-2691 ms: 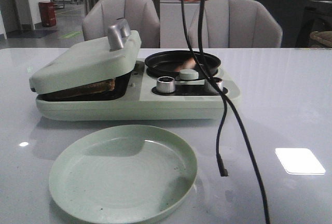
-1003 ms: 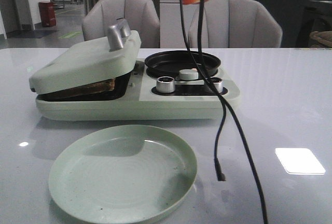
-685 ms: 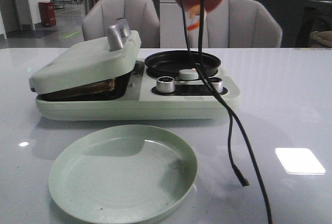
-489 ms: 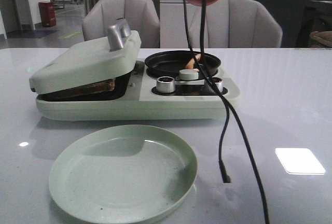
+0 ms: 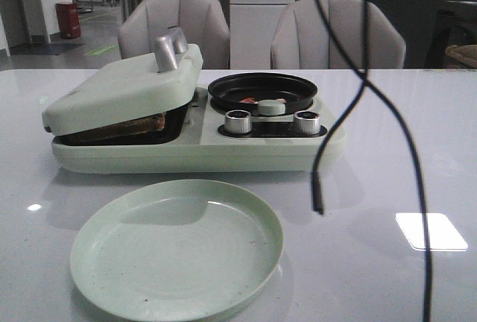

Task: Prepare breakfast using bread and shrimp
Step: 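Carry the empty bowl back and set it down on the table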

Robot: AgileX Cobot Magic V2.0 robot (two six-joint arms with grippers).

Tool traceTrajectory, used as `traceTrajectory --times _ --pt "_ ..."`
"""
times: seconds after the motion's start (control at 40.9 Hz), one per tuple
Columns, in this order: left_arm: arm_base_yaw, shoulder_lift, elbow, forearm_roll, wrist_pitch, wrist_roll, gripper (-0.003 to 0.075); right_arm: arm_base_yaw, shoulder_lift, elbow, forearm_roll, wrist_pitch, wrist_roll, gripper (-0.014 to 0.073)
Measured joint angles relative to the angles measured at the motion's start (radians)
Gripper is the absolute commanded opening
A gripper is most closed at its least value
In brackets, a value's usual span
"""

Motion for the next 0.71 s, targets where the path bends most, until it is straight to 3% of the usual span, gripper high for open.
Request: traceTrajectory --times 0.22,0.367,0.563,0.709 --pt "0.0 0.0 0.0 0.0 0.0 0.0 0.0102 -0.211 -0.258 0.336 0.277 -0.08 -0.002 0.0017" --pt "0.0 0.0 0.0 0.0 0.0 0.0 0.0102 -0.422 -0.351 0.523 0.497 -0.173 -0.062 0.0017" --pt "0.0 0.0 0.0 0.0 0.0 0.0 0.0102 -0.633 -0.33 0.707 0.834 -0.266 -0.274 0.0017" --pt "0.0 0.0 0.0 0.0 0.0 0.0 0.0102 -0.669 -0.256 0.769 0.991 -0.314 -0.422 0.0017"
